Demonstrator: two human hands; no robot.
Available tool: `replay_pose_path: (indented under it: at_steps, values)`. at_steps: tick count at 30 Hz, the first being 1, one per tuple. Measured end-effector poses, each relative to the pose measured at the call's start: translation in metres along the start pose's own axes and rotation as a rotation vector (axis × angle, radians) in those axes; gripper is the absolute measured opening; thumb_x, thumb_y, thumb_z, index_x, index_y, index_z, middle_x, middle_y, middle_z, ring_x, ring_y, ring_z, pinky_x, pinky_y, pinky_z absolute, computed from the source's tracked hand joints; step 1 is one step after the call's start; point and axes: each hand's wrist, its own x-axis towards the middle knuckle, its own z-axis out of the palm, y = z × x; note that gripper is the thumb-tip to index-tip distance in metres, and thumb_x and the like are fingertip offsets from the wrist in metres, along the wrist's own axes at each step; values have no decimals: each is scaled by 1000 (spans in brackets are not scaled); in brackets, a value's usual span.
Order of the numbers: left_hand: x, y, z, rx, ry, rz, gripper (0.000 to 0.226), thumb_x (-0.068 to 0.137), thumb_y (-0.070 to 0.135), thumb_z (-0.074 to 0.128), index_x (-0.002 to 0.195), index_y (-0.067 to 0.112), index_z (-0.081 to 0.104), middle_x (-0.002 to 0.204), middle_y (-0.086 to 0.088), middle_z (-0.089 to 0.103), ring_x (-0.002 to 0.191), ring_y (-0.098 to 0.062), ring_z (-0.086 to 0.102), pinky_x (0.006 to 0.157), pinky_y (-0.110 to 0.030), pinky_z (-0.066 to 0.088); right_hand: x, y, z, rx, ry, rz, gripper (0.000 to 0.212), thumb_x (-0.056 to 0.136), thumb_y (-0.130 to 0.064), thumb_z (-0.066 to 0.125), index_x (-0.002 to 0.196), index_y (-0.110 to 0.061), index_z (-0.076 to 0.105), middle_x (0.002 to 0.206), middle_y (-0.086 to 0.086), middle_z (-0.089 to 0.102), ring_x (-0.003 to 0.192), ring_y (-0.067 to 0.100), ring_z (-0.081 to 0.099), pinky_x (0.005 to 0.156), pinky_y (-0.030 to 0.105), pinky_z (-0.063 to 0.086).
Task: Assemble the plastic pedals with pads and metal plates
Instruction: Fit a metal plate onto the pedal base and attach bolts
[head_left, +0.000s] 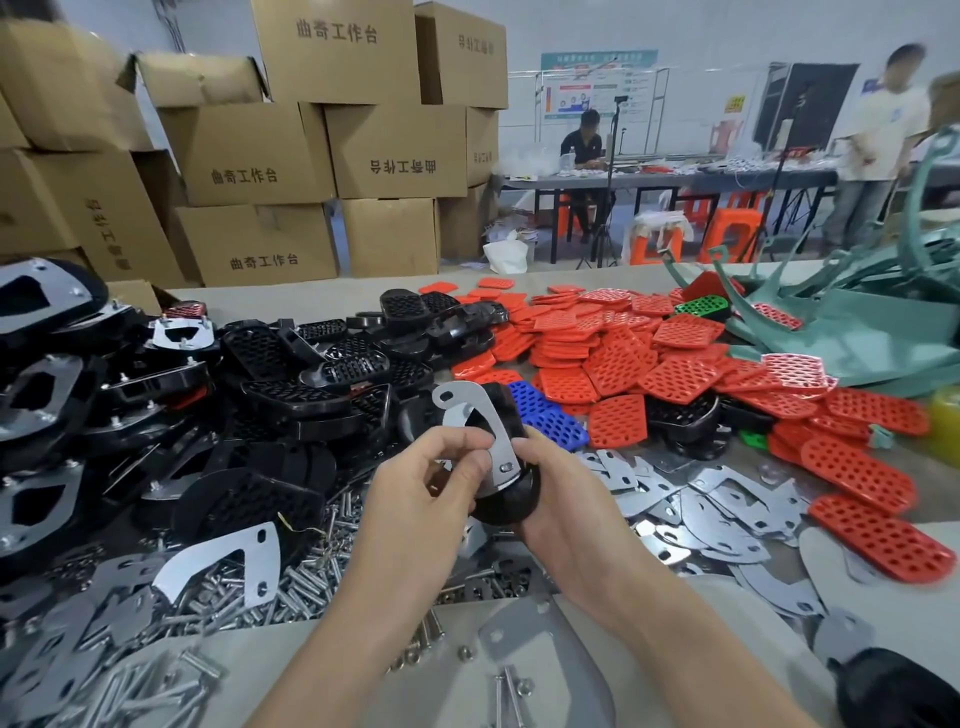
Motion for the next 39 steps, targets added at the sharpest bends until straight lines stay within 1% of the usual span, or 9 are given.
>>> replay_pose_path:
  at_steps: [3,6,8,13,17,23,27,32,39]
  values:
    - [-1,-3,-1,46,-1,-15,18,96,18,66,91,34,73,78,12,73,67,-5,64,64,-17,51,1,2,-3,-6,-26,11,32,103,-8,39,119,0,66,119,28,69,108,38,65,110,54,44]
    - [-5,-5,-1,122,11,-9,15,95,28,64,93,41,70,82,17,71,68,-8,62,60,-18,49,3,5,-6,-40,-11,22,40,101,-14,49,139,-3,57,132,28,65,123,41,64,116,56,40]
    - [-8,-5,1,208,34,60,13,95,29,63,92,39,69,87,19,67,69,-3,61,61,-12,45,3,6,-9,-76,-24,-10,37,99,-17,58,135,-12,62,129,19,69,117,37,68,110,52,47]
    - [-8,-6,2,350,85,198,15,95,23,63,89,35,69,92,17,54,79,3,60,66,-8,42,4,9,-11,-152,-75,-34,12,85,-21,68,87,-28,77,98,6,76,98,26,74,87,41,58]
    - [-4,-7,-6,252,245,198,13,98,28,56,100,40,61,99,18,60,87,0,61,69,-12,45,4,10,-11,-167,-18,-24,47,70,-28,79,116,-26,76,115,4,77,107,22,73,101,47,55]
    - [0,-6,-13,145,178,72,15,98,31,58,105,43,61,97,26,66,94,5,62,73,-3,43,2,7,-11,-139,-3,-6,46,82,-19,74,128,-19,70,122,12,74,106,28,72,95,47,57]
    - [2,-4,-18,57,216,47,13,97,28,62,98,39,69,95,20,70,89,5,64,70,-5,44,-1,4,-10,-160,-96,22,34,92,-9,63,122,-22,73,117,16,75,94,28,73,86,46,56]
    - [1,-5,-19,-6,200,-27,10,95,30,65,94,38,71,101,11,68,88,4,64,71,-6,44,-2,3,-8,-279,-158,-4,42,76,-20,64,116,-29,74,120,19,71,92,28,71,76,42,57]
    - [5,-4,-20,-123,138,-75,22,95,22,65,101,43,71,97,20,72,94,6,65,82,-18,45,-3,4,-8,-298,-151,-25,41,76,-21,65,115,-30,74,123,16,71,99,26,70,86,44,54]
